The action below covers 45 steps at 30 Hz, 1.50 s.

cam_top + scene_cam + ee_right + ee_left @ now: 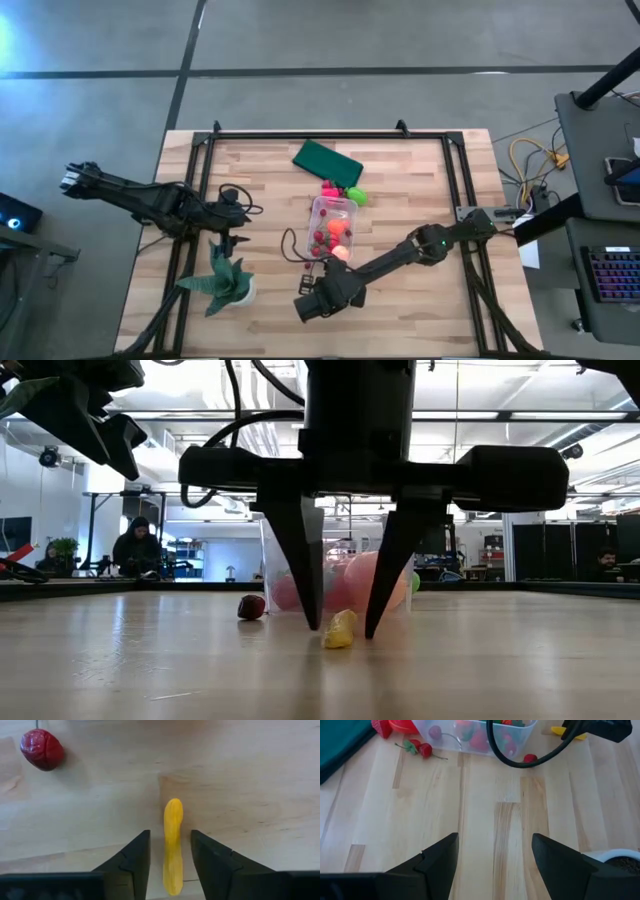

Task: Pick and placing Produce into tupperware
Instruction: Put the yellow corn into the transparent bin

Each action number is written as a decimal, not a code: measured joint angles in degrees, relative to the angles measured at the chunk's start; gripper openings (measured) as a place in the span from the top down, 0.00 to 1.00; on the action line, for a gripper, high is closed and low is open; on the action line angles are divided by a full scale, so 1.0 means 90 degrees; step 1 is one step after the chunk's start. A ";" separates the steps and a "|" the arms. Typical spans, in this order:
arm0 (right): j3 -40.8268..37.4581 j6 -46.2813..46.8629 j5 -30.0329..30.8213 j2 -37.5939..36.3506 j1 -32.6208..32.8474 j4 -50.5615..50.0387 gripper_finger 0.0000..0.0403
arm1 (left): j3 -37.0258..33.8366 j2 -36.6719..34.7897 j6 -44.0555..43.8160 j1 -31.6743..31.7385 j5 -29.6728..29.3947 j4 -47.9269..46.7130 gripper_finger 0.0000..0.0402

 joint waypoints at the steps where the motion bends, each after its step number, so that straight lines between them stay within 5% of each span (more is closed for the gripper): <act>1: 0.0000 -0.0002 -0.0010 0.0000 0.0000 -0.0002 0.68 | -0.0002 0.0000 0.0000 0.0000 0.0000 0.0001 0.41; 17: -0.0078 -0.0099 -0.0189 -0.0002 0.0000 -0.0031 0.89 | -0.0042 -0.0002 0.0000 0.0000 0.0000 -0.0001 0.41; 25: 0.0083 -0.0075 -0.0149 0.0001 0.0014 -0.0054 0.92 | -0.0060 -0.0002 -0.0009 0.0000 0.0000 -0.0001 0.41; 39: 0.0707 0.0011 0.2322 -0.0762 0.0216 -0.0807 0.92 | -0.0068 0.0000 -0.0005 0.0000 -0.0105 0.0004 0.41; 45: 0.0700 0.0200 0.2318 -0.0918 -0.0170 -0.2020 0.92 | -0.0078 0.0001 -0.0003 0.0000 -0.0119 0.0023 0.41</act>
